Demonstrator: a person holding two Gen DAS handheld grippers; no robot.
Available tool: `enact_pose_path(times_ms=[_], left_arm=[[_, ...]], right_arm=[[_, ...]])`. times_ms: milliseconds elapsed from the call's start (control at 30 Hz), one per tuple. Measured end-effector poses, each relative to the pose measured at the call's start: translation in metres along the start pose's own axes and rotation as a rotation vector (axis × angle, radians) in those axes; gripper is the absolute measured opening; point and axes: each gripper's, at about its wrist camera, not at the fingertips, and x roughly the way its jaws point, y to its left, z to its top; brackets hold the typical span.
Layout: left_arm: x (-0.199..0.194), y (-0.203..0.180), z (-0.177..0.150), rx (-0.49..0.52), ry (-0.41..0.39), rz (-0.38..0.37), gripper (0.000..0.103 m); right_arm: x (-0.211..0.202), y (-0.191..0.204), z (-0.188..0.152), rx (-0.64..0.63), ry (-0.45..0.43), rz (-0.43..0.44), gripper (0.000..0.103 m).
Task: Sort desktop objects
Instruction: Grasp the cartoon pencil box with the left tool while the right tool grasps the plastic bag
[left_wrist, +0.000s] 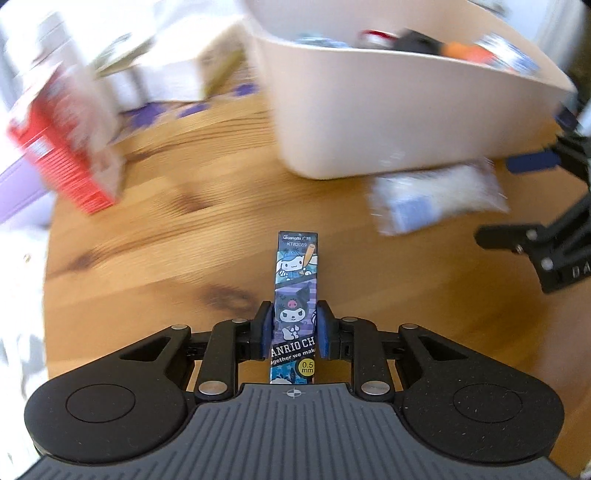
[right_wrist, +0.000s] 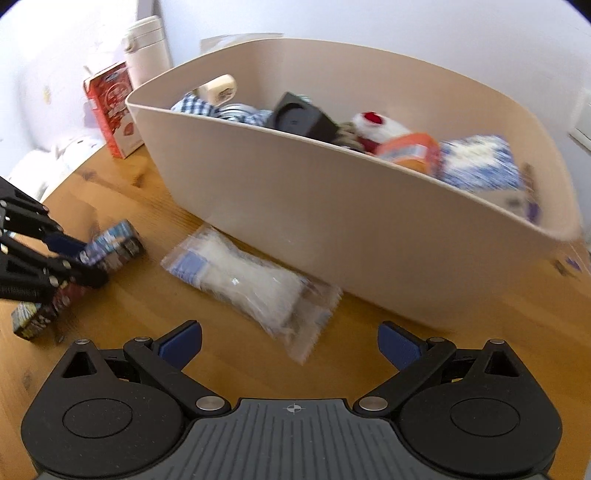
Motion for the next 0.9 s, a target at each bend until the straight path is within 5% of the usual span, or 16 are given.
enact_pose_path(times_ms=[133,433,633,700,767,900], left_arm=[[-0.002,0.011,-0.004,-0.057,-0.006,0.064,0.024],[-0.006,0.022,-0.006,-0.116,-0.005,0.067,0.028],[-0.003,0.026,-0.006,-0.125,0.000,0.055,0.037],[-0.002,0.030,-0.007,-0.145,0.004,0.077,0.057],[-0.001,0.037,-0.009,-0.187,0.007,0.085,0.066],[-0.001,0.043,-0.012,-0.193,-0.007,0.056,0.061]], right_arm=[[0.012,0.004,0.007,-0.025,0.017,0.038,0.103],[0.011,0.028,0.010,-0.059,0.041,0.252,0.096],[0.013,0.039,0.017,-0.128,0.000,0.162,0.097],[0.018,0.040,0.019,-0.144,0.000,0.152,0.097],[0.022,0.043,0.020,-0.160,-0.009,0.142,0.097],[0.030,0.051,0.018,-0.170,-0.033,0.134,0.097]])
